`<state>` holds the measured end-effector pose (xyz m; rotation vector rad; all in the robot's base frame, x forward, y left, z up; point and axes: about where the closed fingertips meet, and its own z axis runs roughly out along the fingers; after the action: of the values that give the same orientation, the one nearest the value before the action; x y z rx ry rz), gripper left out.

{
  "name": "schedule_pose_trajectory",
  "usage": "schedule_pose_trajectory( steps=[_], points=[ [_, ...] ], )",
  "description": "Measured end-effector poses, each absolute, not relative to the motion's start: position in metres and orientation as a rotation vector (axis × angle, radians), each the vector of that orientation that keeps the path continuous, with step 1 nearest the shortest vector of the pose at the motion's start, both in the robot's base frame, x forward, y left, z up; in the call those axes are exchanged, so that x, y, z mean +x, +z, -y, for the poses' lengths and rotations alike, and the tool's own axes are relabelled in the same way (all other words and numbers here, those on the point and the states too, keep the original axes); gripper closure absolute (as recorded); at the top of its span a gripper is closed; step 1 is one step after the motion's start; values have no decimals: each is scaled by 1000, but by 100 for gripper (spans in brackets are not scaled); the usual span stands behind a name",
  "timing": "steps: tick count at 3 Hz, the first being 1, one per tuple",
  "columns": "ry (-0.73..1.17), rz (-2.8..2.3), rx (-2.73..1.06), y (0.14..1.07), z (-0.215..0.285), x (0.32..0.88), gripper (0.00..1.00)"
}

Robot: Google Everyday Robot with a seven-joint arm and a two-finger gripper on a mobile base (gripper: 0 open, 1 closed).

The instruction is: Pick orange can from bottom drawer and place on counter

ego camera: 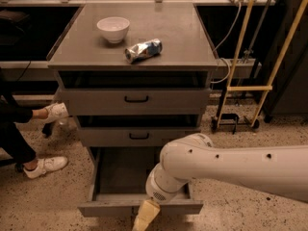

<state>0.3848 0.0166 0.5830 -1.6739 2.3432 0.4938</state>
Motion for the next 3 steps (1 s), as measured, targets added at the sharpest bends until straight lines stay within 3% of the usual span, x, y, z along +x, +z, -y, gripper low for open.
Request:
schedule_pose_trajectory(
  steps=[1,3],
  points=[
    [583,-2355,-1523,560,-19,407,0],
    [698,-2267,-955,522,-37,568,0]
  ],
)
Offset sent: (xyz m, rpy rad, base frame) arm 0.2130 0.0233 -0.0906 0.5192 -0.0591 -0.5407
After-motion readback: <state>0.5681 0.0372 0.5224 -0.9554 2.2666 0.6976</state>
